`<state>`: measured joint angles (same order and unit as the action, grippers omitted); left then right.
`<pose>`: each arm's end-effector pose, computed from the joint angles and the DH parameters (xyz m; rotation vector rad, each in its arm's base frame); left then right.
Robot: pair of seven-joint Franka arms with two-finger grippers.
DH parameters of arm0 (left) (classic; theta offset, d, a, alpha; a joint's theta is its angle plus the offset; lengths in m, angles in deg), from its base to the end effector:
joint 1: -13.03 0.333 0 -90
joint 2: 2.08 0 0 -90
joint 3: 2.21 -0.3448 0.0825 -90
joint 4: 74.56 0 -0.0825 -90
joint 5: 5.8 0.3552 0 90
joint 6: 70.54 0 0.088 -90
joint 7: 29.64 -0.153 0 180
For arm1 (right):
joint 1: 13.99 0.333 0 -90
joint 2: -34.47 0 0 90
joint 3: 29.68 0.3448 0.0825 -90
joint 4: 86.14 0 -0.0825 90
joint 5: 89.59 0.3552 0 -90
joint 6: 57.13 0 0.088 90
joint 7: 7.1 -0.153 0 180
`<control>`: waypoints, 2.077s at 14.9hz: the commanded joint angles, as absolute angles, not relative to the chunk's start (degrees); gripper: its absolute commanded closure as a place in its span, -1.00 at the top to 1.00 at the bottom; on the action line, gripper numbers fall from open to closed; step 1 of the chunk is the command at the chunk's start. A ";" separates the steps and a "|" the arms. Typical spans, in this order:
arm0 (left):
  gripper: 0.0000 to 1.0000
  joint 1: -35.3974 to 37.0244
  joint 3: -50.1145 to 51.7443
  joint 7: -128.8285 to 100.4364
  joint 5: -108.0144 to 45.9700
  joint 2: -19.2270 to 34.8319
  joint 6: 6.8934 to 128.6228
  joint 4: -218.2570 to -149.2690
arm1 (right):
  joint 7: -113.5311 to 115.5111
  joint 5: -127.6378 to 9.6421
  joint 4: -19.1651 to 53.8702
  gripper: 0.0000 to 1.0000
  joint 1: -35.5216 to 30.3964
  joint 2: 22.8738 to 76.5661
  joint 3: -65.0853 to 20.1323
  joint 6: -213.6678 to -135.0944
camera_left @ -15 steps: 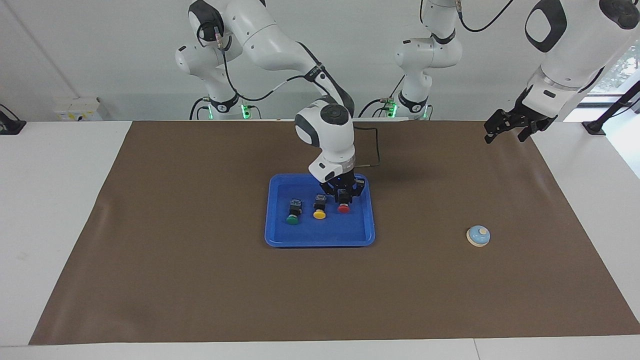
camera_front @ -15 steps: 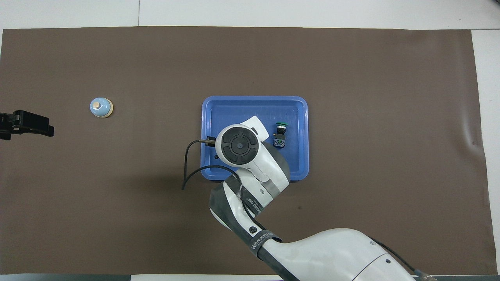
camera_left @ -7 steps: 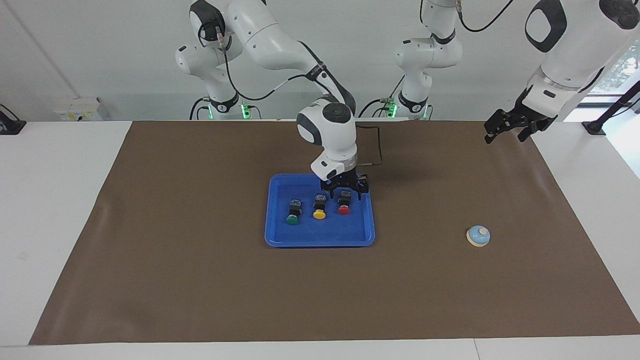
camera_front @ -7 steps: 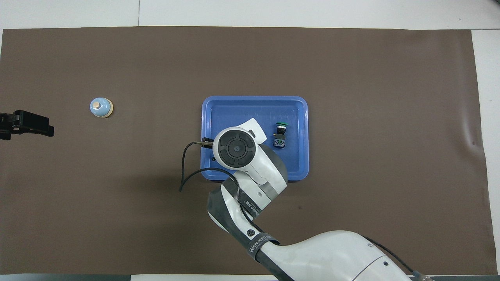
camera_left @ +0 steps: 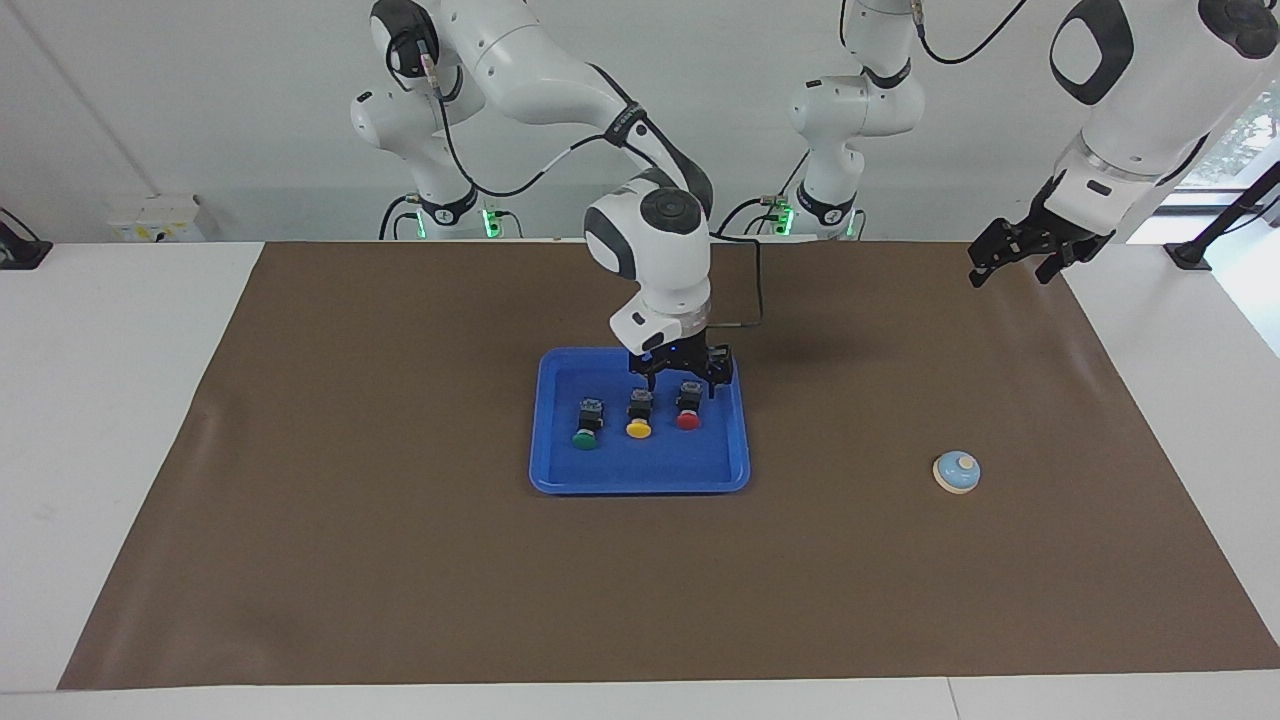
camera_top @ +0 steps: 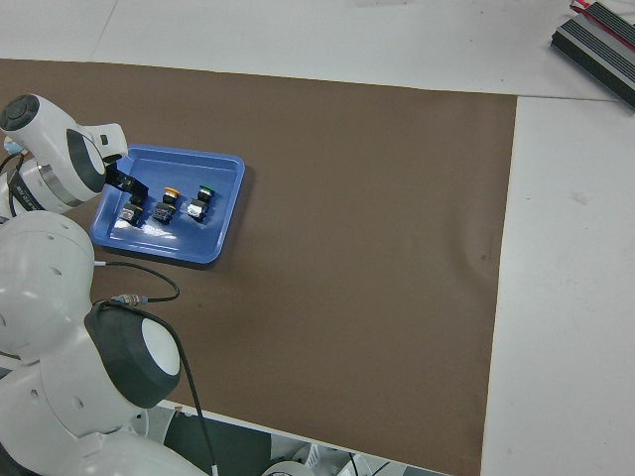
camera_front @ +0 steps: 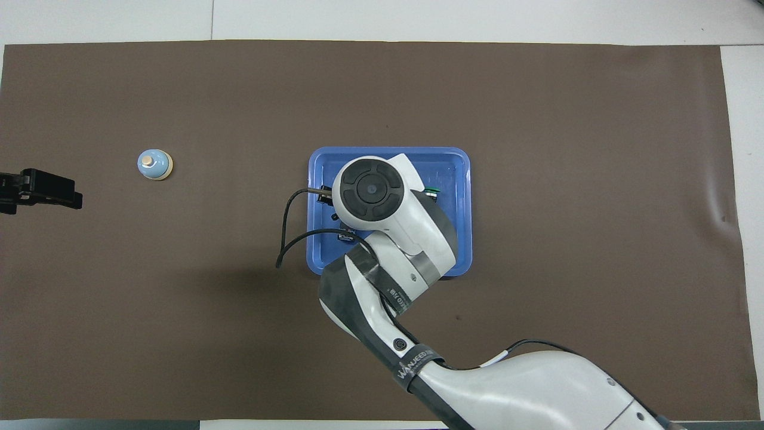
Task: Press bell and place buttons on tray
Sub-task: 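Release the red button and withdraw the right gripper, then move the left gripper over the bell and press it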
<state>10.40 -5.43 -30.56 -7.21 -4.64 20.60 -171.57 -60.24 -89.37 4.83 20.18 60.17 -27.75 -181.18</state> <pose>0.5066 0.0021 0.5780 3.1125 -0.0073 -0.0895 0.5552 0.4015 0.3819 -3.0011 0.4591 -0.1207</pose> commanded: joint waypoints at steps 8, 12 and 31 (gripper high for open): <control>1.00 10.39 -5.55 -30.34 -7.29 -4.98 19.90 -171.24 | -41.05 -89.32 4.83 1.00 2.82 47.13 -27.22 -163.05; 1.00 9.87 -5.46 -30.08 -7.29 -4.98 20.08 -171.24 | -25.68 -89.32 4.83 1.00 -4.13 44.58 -27.22 -158.75; -1.00 8.55 -5.29 -27.00 -7.29 15.66 40.98 -165.71 | -9.82 -90.11 5.89 1.00 -20.14 31.57 -24.23 -140.54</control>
